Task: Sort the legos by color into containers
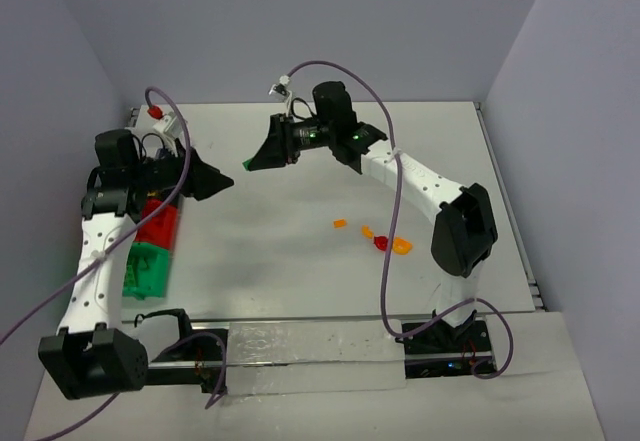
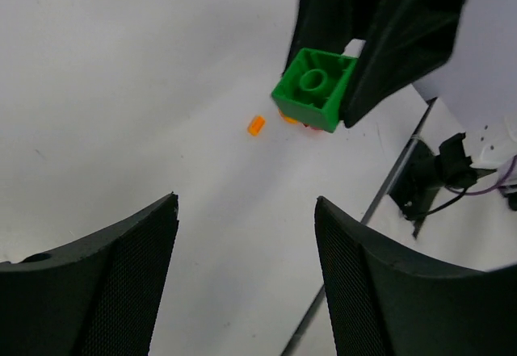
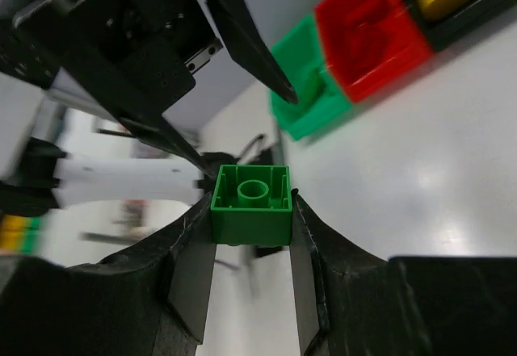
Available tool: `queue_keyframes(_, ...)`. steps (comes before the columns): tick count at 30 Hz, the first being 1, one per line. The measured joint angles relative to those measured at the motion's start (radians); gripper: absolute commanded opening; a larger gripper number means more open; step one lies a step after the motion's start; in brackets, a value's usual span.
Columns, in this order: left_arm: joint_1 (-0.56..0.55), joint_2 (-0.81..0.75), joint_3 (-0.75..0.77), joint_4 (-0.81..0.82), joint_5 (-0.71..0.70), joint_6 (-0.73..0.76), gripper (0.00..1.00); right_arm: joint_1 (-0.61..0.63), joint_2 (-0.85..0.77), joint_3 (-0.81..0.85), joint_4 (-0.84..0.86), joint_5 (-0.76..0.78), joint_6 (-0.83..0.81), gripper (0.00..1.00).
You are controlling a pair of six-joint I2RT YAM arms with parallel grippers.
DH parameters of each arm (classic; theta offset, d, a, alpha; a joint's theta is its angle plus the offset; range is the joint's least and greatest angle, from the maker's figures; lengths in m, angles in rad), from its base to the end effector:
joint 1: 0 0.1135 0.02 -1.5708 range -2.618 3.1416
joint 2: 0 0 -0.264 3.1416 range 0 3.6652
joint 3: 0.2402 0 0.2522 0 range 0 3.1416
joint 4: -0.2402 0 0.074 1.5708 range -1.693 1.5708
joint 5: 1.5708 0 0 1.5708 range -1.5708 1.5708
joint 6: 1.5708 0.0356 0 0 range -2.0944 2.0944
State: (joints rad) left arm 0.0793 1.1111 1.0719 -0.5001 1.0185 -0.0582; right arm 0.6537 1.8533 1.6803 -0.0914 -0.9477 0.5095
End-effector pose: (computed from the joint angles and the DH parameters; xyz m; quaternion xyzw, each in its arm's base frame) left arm 0.2312 -0.0120 0.3529 0.1877 0.7743 -0.4195 0.4351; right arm 0.3291 0.2885 0.3592 -0.3275 0.6848 0.5999 0.2528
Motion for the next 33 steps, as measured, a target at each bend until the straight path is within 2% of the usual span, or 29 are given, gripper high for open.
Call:
queue_keyframes(7,-0.041,-0.226,-0.062,0.059,0.010,0.240,0.77,-0.006,0.003,-0.208,0.393,-0.097,0.483,0.00)
queue_keyframes(13,-0.065,-0.255,-0.073,0.108,0.015,0.354,0.76,-0.006,0.007,-0.252,0.602,-0.128,0.725,0.00)
queue_keyframes(18,-0.108,-0.224,-0.084,0.139,0.005,0.389,0.76,0.002,0.007,-0.261,0.698,-0.146,0.815,0.00)
queue_keyframes(29,-0.200,-0.218,-0.094,0.209,-0.016,0.400,0.75,0.019,0.007,-0.262,0.737,-0.160,0.861,0.00)
queue_keyframes(33,-0.235,-0.210,-0.094,0.225,-0.039,0.402,0.67,0.021,0.007,-0.262,0.745,-0.161,0.871,0.00)
